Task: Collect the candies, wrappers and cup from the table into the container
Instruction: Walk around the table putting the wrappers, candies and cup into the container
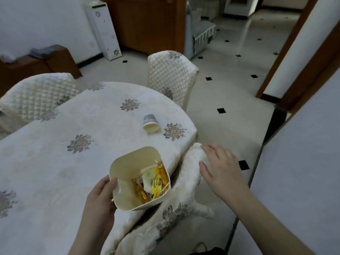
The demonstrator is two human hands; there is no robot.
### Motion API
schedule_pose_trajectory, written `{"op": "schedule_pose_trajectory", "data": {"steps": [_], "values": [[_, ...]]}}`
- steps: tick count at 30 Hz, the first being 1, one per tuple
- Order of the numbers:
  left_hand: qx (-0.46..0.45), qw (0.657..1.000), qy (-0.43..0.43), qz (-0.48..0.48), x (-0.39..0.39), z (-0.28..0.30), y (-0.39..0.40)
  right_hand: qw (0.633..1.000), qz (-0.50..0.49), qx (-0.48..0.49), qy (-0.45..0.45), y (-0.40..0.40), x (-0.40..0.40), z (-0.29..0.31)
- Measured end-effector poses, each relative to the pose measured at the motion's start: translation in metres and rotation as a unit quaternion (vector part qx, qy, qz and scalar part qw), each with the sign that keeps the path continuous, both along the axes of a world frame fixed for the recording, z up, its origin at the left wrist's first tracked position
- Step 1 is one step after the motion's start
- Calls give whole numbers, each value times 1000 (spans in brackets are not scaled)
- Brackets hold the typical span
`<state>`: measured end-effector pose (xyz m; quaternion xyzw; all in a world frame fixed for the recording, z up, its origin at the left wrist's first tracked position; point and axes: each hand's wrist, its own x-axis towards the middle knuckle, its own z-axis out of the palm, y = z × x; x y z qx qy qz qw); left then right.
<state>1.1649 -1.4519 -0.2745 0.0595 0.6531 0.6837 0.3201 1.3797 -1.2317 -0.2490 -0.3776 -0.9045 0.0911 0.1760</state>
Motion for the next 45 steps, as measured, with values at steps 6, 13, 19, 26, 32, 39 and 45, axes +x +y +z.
{"op": "schedule_pose_trajectory", "data": {"steps": [6, 13, 19, 26, 32, 39, 45], "values": [[-8, 998, 8, -59, -3, 5, 47, 999, -39, -15, -26, 17, 13, -7], [-4, 993, 16, -117, -12, 12, 114, 994, -98, -21, -34, 44, 29, -9], [-15, 988, 50, -148, -24, 17, 160, 985, -169, -13, -43, 73, 47, -11], [-9, 985, 63, -158, -26, 23, 208, 981, -189, -36, -10, 105, 50, -19], [20, 981, 66, -183, -10, 35, 240, 982, -180, -54, -27, 144, 42, -16], [24, 975, 59, -211, -8, 27, 267, 982, -167, -41, -71, 179, 42, -16], [19, 971, 62, -231, -14, 14, 326, 982, -161, -19, -93, 222, 44, -18]]}}
